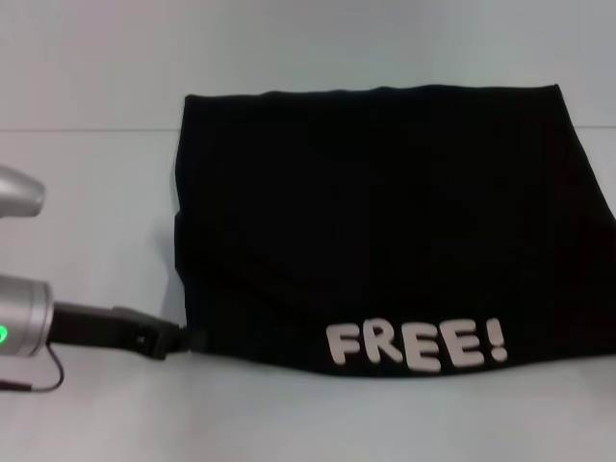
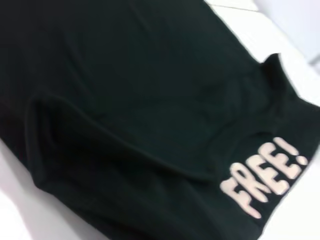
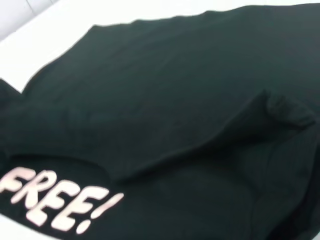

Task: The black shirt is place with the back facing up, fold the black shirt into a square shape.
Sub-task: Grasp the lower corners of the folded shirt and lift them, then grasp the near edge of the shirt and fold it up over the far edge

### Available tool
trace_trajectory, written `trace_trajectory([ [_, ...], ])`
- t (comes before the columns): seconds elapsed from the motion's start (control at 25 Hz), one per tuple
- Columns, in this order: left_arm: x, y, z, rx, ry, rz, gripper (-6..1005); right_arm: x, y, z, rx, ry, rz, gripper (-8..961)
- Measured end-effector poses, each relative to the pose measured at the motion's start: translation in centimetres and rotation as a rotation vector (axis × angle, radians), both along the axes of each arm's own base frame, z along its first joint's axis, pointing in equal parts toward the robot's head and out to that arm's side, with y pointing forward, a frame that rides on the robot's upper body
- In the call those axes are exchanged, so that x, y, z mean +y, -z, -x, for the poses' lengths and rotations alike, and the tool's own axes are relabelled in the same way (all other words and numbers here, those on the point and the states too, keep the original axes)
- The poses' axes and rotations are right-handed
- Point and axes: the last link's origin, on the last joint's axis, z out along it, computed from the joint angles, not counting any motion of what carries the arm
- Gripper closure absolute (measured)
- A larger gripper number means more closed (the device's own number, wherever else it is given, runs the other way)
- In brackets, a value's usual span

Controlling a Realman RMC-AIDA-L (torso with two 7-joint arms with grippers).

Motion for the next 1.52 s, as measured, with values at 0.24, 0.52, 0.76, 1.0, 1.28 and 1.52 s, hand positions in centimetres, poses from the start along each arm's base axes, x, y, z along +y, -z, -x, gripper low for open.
trace_trajectory([
  [0.24,-3.2,0.1,0.4,-0.088,0.026,0.094,992,-4.2,-0.3,-1.0,0.056,0.016,-0.012,901],
  [0.52,-6.3,0.0,0.7,-0.186,0.041,0.179,991,-8.8,-0.9,-2.4,0.096,0.068,-0.040,901],
  [0.76,-8.3,0.5,0.8,-0.259,0.038,0.223,989,-12.3,-1.4,-3.2,0.127,0.101,-0.068,902],
  [1.0,-9.1,1.1,0.3,-0.323,0.047,0.251,988,-12.8,-1.9,-3.2,0.136,0.103,-0.077,902],
  [1.28,-4.9,-0.9,-1.0,-0.320,0.093,0.149,986,-8.0,-4.2,-2.3,0.126,0.061,-0.111,902],
  [1.52,0.6,-1.6,-2.8,-0.265,0.097,0.045,985,-1.7,-6.0,-0.3,0.097,0.033,-0.122,902],
])
